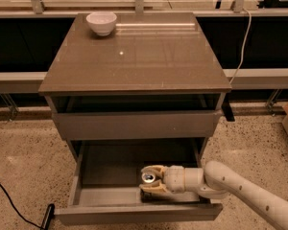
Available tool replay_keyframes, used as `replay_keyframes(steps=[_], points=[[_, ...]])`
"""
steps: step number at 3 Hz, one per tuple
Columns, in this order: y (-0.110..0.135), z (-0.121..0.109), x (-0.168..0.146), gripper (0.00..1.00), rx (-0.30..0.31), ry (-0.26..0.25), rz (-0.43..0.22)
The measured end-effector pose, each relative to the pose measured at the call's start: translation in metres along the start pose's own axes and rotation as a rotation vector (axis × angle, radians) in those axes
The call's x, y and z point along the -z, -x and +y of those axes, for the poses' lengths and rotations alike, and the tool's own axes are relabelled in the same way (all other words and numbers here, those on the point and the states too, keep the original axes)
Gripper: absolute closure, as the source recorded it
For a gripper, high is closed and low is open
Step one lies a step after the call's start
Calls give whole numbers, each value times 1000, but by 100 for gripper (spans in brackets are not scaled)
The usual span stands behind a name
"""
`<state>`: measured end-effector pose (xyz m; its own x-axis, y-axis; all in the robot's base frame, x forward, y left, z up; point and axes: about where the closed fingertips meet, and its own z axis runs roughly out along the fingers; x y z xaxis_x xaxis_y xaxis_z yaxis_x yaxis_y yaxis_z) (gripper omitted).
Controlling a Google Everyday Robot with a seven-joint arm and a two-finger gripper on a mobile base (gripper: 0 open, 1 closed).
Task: Place redbull can into middle drawer
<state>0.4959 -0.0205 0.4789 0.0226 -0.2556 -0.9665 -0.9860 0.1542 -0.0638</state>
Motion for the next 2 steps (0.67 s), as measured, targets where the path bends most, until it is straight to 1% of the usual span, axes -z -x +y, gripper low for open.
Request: replay_keyframes(steps=[1,2], points=[[0,1,-2,5,0,3,-1],[2,1,-2,0,-3,7,-6]])
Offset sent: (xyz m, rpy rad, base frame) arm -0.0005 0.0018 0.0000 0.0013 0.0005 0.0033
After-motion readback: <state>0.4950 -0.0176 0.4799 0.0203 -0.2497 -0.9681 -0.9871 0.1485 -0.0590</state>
